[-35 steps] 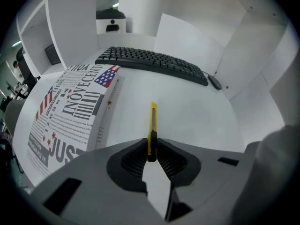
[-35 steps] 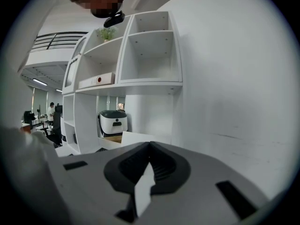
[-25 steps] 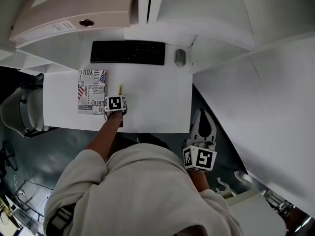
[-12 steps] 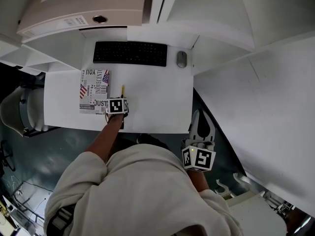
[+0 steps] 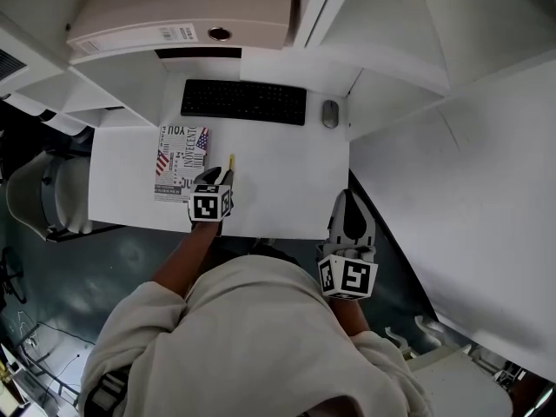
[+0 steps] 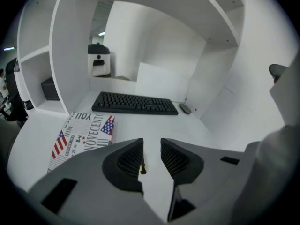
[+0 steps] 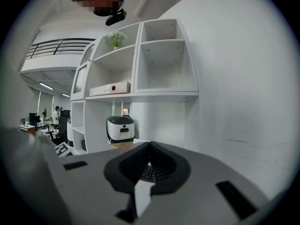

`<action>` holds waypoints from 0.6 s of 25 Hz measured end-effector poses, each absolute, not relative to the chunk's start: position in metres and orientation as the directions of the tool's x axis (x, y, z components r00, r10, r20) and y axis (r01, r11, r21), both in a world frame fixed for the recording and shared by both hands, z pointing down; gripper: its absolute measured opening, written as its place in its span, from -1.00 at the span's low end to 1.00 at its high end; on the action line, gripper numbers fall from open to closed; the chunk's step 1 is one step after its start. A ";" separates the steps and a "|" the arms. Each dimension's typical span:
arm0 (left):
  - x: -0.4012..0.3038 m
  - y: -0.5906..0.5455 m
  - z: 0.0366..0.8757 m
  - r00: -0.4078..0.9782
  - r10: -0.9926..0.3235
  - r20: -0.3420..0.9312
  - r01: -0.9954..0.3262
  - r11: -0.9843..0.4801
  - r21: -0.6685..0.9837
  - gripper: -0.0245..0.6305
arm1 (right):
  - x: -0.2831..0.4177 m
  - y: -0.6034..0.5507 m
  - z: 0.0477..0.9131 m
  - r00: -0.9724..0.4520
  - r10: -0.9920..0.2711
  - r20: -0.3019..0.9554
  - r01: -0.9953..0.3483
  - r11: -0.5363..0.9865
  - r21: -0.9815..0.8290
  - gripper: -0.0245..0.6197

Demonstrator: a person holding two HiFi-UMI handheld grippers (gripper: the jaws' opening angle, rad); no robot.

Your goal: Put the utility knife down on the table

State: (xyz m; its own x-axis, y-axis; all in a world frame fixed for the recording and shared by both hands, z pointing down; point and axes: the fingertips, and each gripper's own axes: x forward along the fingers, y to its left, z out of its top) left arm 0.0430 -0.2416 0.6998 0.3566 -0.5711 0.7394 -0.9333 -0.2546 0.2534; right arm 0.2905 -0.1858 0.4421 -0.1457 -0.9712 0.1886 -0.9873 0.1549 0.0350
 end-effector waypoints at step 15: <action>-0.006 -0.244 0.510 0.383 -0.867 0.320 -0.923 -0.373 0.095 -0.65 | 0.230 -0.183 0.406 -0.208 -0.973 0.102 -0.975 0.214 0.054 -0.91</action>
State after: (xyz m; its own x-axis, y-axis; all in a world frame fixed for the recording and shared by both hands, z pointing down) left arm -0.0062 -0.2444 0.5102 0.3832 -0.8666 0.3197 -0.9229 -0.3732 0.0946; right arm 0.2299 -0.1831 0.4064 -0.2082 -0.9727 0.1024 -0.9753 0.2144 0.0535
